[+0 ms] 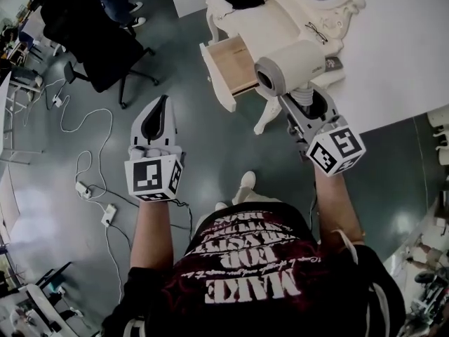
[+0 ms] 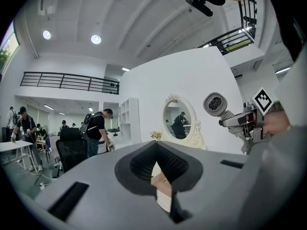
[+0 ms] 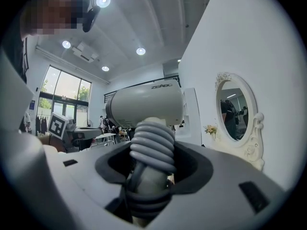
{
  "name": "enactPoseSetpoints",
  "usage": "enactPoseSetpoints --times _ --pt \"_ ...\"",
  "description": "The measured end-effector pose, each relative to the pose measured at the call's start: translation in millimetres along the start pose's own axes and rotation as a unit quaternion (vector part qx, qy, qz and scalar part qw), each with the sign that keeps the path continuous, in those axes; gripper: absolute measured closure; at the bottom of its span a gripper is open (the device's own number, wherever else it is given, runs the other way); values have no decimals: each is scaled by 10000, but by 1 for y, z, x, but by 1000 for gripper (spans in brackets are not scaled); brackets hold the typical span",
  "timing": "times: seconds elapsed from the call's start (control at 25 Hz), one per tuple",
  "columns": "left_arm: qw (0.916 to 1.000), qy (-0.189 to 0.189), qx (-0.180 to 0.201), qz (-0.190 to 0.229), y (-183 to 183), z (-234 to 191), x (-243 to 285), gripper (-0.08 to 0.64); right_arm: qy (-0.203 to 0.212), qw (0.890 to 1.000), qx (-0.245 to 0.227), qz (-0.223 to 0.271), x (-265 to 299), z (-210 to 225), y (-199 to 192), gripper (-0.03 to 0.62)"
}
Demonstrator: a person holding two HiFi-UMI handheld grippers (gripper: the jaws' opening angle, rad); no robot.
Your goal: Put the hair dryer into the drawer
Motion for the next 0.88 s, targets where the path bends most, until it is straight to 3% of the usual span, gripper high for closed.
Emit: enactPoseSetpoints --times 0.52,0.88 --pt "9998 -87 77 -146 -7 15 40 555 120 9999 59 -19 16 39 -3 365" --pt "9997 84 75 -225 -9 15 61 555 279 9993 246 -36 31 60 -16 365"
Point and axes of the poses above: the fingertips, and each gripper's own axes: x forward along the fingers, z to its right, y out of its top, the point moved 5 cm from there along -x, backward along the fingers, and after that the axes turned 10 degrees about z, right-handed, at the moved point
